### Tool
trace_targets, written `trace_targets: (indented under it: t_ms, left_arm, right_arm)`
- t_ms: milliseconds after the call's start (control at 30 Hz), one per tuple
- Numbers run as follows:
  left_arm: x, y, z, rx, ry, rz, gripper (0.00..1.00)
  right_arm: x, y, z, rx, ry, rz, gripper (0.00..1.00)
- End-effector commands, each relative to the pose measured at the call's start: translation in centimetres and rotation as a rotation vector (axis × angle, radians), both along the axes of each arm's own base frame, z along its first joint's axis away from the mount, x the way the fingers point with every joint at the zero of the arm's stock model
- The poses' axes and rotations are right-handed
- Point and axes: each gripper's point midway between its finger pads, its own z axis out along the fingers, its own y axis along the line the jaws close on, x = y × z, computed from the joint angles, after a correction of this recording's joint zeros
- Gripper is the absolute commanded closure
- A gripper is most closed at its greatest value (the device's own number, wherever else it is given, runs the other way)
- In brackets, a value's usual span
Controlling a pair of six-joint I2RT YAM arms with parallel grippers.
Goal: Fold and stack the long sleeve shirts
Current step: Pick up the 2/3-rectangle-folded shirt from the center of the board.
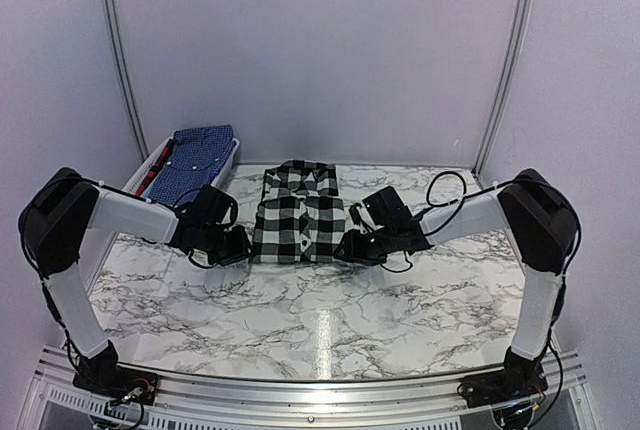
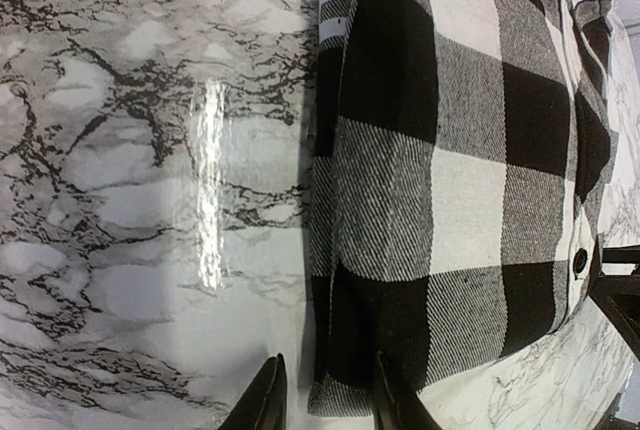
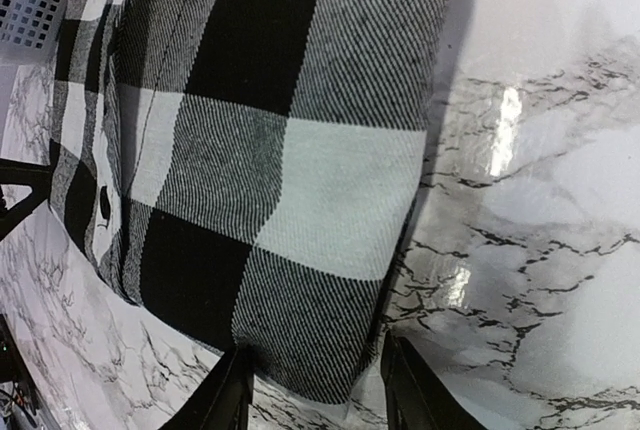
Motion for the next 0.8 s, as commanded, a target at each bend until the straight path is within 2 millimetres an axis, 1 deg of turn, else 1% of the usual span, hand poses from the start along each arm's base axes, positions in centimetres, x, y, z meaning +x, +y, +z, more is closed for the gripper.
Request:
trace_targets:
  t_ms: [0, 133, 300, 433, 600, 767]
  left_arm:
    - [-1.4, -0.7, -1.1, -0.004, 0.05, -0.008, 0.71]
    - [-1.6, -0.5, -1.7, -0.007, 0.062, 0.017, 0.73]
    - [-1.8, -0.1, -2.1, 0.002, 0.074, 0.037, 0.74]
    - [-2.2, 0.2, -2.4, 0.008, 0.092, 0.051, 0.74]
    - [-2.6, 1.2, -2.4, 0.038, 0.09, 0.077, 0.7]
    - [-2.8, 0.9, -2.5, 0.025, 0.104, 0.069, 0.67]
  right_arm:
    - [-0.6, -0.6, -0.2, 0.015, 0.032, -0.017, 0.57]
    - [-1.0, -0.7, -0.4, 0.021, 0.042, -0.024, 0.59]
    - [-1.4, -1.2, -0.8, 0.018, 0.055, -0.032, 0.61]
    - [-1.0, -0.8, -0.6, 0.042, 0.042, -0.029, 0.64]
    - [-0.9, -0.9, -0.7, 0.041, 0.041, -0.033, 0.68]
    - [-1.0, -1.0, -0.8, 0.039, 0.04, -0.034, 0.7]
